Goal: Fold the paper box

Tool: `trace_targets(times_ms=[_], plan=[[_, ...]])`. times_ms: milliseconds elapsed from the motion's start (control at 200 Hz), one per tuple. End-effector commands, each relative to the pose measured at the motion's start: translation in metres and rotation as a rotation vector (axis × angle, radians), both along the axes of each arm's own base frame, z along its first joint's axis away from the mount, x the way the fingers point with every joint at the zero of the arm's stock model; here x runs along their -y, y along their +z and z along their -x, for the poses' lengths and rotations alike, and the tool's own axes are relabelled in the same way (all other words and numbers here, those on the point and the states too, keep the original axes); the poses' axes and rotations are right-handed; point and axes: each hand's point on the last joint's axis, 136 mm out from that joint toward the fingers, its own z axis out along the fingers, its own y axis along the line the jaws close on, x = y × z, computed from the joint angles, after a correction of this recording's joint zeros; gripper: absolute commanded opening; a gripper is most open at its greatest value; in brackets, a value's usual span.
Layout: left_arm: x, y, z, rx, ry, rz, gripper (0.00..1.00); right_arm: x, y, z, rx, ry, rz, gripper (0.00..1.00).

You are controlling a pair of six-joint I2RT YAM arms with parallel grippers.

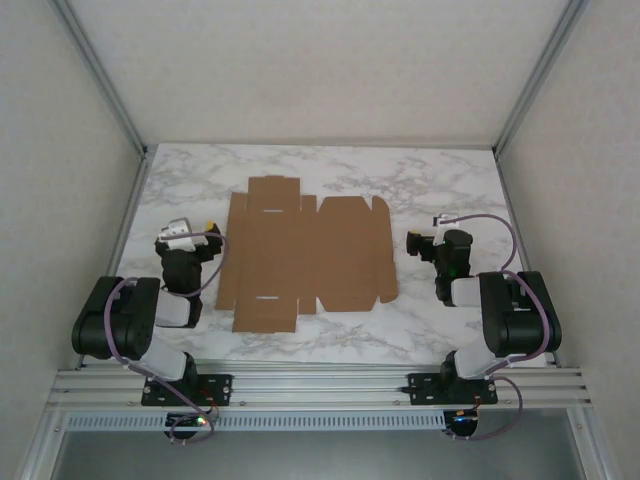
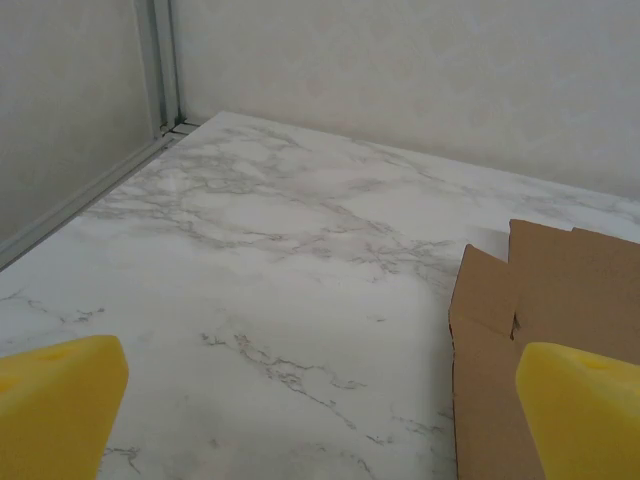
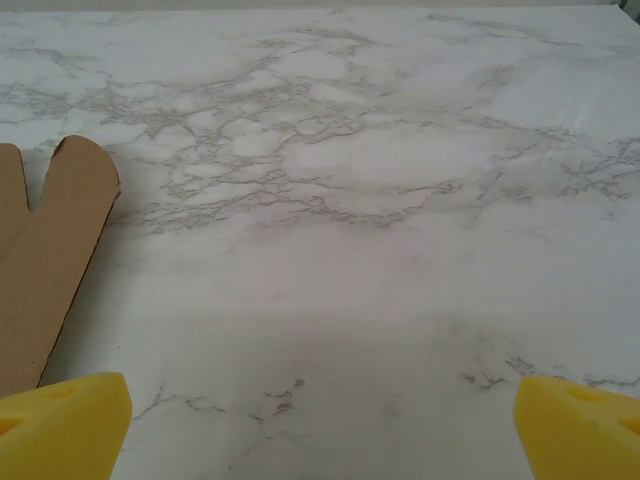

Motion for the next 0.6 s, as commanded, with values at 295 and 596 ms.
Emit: trace_targets(times_ms=[295,596], plan=[[-0.0018,0.0082,0.0019,0.034,0.016,-0.011,0.99,-0.0031,0.0072,-0.0031,0.025,0.013,-0.008,0.99],[-0.0021,0.0084,0.0023,0.036,0.019,-0.014,0.99,-0.0034,0.0070,-0.0030,0.024,0.014,-0.009,0.99]])
